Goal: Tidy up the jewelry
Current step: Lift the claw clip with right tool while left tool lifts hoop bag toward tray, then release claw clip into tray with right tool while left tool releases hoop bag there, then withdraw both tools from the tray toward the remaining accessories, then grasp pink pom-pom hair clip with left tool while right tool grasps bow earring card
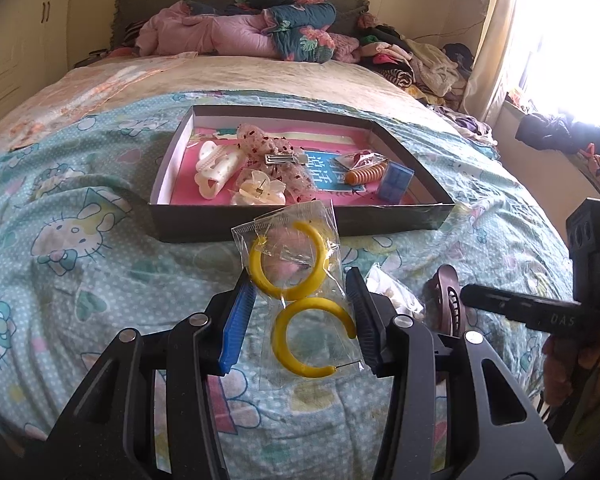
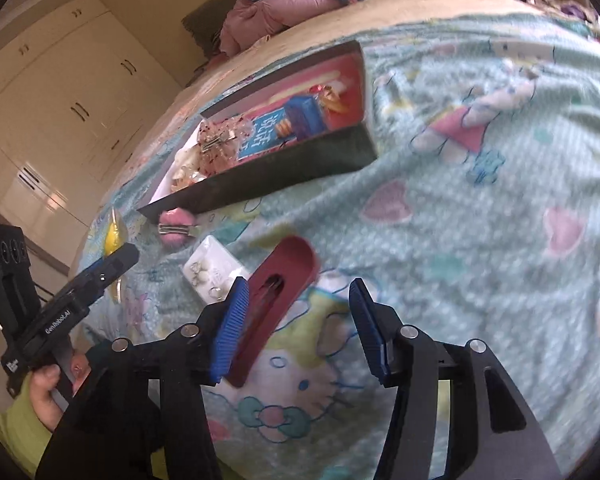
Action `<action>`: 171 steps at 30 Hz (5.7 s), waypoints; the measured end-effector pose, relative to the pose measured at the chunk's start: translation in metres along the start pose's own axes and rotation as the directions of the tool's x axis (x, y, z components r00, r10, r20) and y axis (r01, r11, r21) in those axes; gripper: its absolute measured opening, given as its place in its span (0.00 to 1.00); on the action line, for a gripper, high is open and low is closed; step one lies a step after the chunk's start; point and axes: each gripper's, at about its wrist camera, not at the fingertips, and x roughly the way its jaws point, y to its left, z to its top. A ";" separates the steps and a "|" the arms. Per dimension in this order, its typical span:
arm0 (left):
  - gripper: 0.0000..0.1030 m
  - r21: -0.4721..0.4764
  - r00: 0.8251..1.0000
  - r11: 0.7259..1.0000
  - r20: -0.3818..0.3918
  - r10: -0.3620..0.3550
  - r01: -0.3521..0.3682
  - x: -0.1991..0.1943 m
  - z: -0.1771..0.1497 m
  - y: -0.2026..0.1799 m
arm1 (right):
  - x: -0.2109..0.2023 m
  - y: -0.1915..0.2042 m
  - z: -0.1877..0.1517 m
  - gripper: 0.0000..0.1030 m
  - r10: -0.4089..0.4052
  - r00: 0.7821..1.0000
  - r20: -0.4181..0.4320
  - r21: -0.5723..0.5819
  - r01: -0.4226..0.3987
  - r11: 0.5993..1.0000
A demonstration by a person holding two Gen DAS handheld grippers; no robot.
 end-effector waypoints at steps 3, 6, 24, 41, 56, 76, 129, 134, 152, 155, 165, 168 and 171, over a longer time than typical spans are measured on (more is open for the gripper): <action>0.37 0.007 1.000 1.000 0.003 -0.004 0.004 -0.001 0.000 -0.002 | 0.011 0.005 -0.004 0.50 0.020 0.999 -0.038 0.026 -0.019 0.999; 0.37 0.016 1.000 1.000 0.004 -0.005 0.005 -0.002 0.000 -0.006 | 0.019 0.007 -0.004 0.48 0.040 0.998 -0.038 0.056 -0.037 0.998; 0.37 0.048 0.999 0.999 0.034 -0.017 0.015 0.006 0.033 -0.008 | -0.018 0.018 0.040 0.28 0.068 0.995 0.074 -0.027 -0.066 0.997; 0.37 0.031 0.998 0.998 0.045 0.045 -0.047 0.036 0.074 0.019 | 0.015 0.048 0.114 0.28 0.078 0.992 0.102 -0.119 -0.065 0.991; 0.37 0.015 0.997 0.997 0.002 0.080 -0.080 0.077 0.086 0.039 | 0.071 0.047 0.152 0.28 -0.015 0.995 0.095 -0.179 0.032 0.983; 0.37 -0.006 0.995 0.995 -0.013 0.100 -0.100 0.094 0.086 0.051 | 0.105 0.066 0.140 0.28 -0.069 0.995 0.074 -0.302 0.088 0.949; 0.88 -0.003 0.990 0.996 0.113 0.083 -0.084 0.012 0.062 0.019 | -0.015 0.083 0.063 0.87 -0.083 0.940 0.332 -0.397 0.218 0.891; 0.89 -0.011 0.990 0.996 0.114 0.084 -0.084 0.006 0.052 0.015 | -0.021 0.083 0.048 0.87 -0.082 0.939 0.333 -0.412 0.223 0.883; 0.89 -0.003 0.992 0.994 0.055 0.113 -0.113 0.003 0.015 0.016 | -0.012 0.087 0.000 0.88 -0.068 0.963 0.261 -0.477 0.190 0.858; 0.89 0.006 0.993 0.994 0.034 0.109 -0.110 0.007 0.010 0.016 | -0.007 0.086 -0.004 0.88 -0.069 0.967 0.245 -0.486 0.184 0.854; 0.89 -0.001 0.995 0.996 -0.051 0.087 -0.087 0.030 0.001 0.021 | 0.024 0.085 -0.021 0.88 -0.085 0.979 0.186 -0.561 0.177 0.809; 0.89 -0.015 0.995 0.997 -0.069 0.072 -0.073 0.038 0.003 0.023 | 0.034 0.085 -0.022 0.88 -0.085 0.983 0.164 -0.575 0.166 0.801; 0.89 -0.022 0.995 0.998 -0.080 0.063 -0.065 0.044 0.005 0.022 | 0.045 0.086 -0.021 0.87 -0.089 0.985 0.149 -0.590 0.161 0.791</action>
